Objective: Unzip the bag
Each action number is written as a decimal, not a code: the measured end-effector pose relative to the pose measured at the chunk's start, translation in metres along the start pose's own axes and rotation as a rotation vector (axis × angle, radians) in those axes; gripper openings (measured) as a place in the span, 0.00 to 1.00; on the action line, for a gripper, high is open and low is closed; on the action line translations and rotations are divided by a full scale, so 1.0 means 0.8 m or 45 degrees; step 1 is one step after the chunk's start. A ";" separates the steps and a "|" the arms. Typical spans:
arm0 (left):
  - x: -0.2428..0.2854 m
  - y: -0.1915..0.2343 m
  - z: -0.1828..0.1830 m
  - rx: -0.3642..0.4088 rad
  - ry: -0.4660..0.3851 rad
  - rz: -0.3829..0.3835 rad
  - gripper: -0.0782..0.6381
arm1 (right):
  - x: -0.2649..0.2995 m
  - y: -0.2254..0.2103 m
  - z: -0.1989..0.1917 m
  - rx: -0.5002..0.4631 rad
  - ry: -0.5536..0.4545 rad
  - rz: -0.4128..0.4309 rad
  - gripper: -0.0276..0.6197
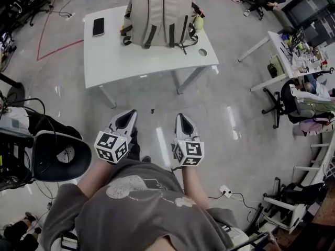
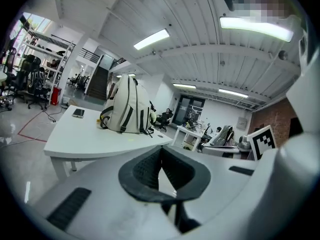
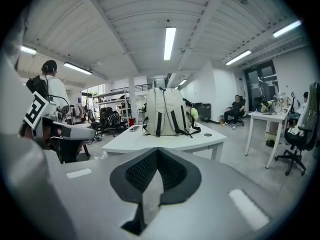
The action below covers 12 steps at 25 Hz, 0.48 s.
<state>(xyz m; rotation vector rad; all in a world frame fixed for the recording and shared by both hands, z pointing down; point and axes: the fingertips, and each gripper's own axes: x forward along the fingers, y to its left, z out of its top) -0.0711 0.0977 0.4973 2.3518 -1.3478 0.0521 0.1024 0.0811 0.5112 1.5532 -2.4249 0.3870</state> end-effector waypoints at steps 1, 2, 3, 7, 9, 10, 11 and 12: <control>-0.006 -0.004 0.000 0.004 -0.008 0.002 0.12 | -0.006 0.004 0.001 -0.008 -0.007 0.008 0.04; -0.011 -0.008 0.000 0.006 -0.015 0.006 0.12 | -0.013 0.007 0.002 -0.014 -0.011 0.014 0.04; -0.017 -0.011 0.000 0.007 -0.021 0.010 0.12 | -0.019 0.010 0.003 -0.018 -0.012 0.019 0.04; -0.036 -0.021 0.002 0.010 -0.043 0.026 0.12 | -0.039 0.018 0.004 -0.034 -0.015 0.033 0.04; -0.040 -0.024 0.002 0.017 -0.055 0.030 0.12 | -0.044 0.018 0.006 -0.049 -0.024 0.039 0.04; -0.041 -0.026 0.002 0.021 -0.061 0.032 0.12 | -0.047 0.018 0.006 -0.057 -0.028 0.041 0.04; -0.043 -0.028 0.002 0.025 -0.066 0.033 0.12 | -0.050 0.018 0.007 -0.064 -0.032 0.043 0.04; -0.045 -0.030 0.001 0.028 -0.070 0.035 0.12 | -0.053 0.018 0.007 -0.071 -0.035 0.045 0.04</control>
